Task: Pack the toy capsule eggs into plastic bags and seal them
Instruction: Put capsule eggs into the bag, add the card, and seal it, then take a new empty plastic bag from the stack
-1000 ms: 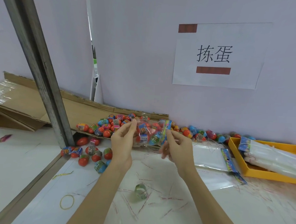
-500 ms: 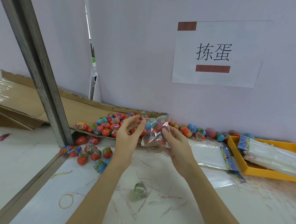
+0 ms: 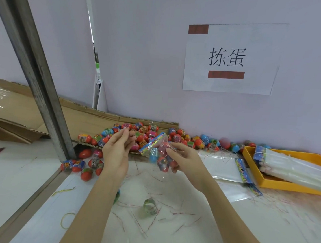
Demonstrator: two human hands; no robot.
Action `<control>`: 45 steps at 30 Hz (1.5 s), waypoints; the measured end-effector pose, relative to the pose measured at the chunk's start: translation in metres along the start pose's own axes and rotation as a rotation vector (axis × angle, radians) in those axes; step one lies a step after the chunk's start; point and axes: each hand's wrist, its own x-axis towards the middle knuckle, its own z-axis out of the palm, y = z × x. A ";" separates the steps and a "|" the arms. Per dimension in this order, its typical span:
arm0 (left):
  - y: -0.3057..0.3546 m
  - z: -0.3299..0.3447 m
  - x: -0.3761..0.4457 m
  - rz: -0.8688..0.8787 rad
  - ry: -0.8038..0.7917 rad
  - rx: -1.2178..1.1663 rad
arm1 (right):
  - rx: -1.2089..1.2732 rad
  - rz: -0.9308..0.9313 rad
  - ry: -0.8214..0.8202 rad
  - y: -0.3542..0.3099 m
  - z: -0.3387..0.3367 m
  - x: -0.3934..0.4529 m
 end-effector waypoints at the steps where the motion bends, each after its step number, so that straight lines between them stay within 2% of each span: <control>1: -0.001 0.000 0.000 -0.008 0.000 0.001 | 0.035 0.009 0.015 0.000 -0.003 0.001; 4: -0.006 0.004 -0.001 -0.024 -0.031 0.049 | 0.271 0.043 0.121 -0.006 -0.020 0.006; 6: -0.008 0.004 -0.001 -0.017 -0.062 0.086 | 0.729 -0.020 0.081 -0.014 -0.040 0.005; 8: -0.010 0.004 0.000 -0.016 -0.077 0.108 | 1.439 -0.174 -0.085 -0.021 -0.065 -0.004; 9: -0.011 0.005 0.000 -0.020 -0.080 0.119 | 1.696 -0.260 -0.120 -0.021 -0.078 -0.008; 10: -0.011 0.006 -0.001 -0.024 -0.081 0.130 | 1.807 -0.325 -0.108 -0.020 -0.090 -0.012; 11: -0.012 0.007 -0.001 -0.028 -0.081 0.140 | 1.803 -0.361 -0.059 -0.018 -0.100 -0.014; 14: -0.015 0.011 -0.003 -0.030 -0.094 0.177 | 1.554 -0.263 0.177 -0.005 -0.114 -0.012; 17: -0.017 0.013 -0.005 -0.015 -0.115 0.235 | 1.134 -0.068 0.365 0.003 -0.103 -0.004; 20: -0.019 0.014 -0.006 0.002 -0.134 0.279 | 0.574 0.043 0.478 0.004 -0.087 0.002; 22: -0.021 0.014 -0.007 -0.004 -0.140 0.299 | 0.106 0.012 0.527 0.001 -0.081 0.002; 24: -0.021 0.015 -0.008 -0.011 -0.145 0.318 | -0.297 0.010 0.481 -0.010 -0.082 0.000; 27: -0.022 0.015 -0.008 -0.002 -0.140 0.361 | -0.827 0.292 0.231 -0.028 -0.093 -0.001; 29: -0.024 0.016 -0.008 0.005 -0.144 0.379 | -1.092 0.417 0.109 -0.032 -0.097 -0.008; 32: -0.026 0.016 -0.008 0.010 -0.162 0.410 | -1.189 0.406 0.087 -0.024 -0.094 -0.019; 38: -0.030 0.019 -0.011 0.070 -0.235 0.542 | -1.053 0.300 0.341 0.006 -0.082 -0.022; 45: -0.035 0.024 -0.023 0.180 -0.353 0.666 | -1.014 0.172 0.406 0.020 -0.081 -0.020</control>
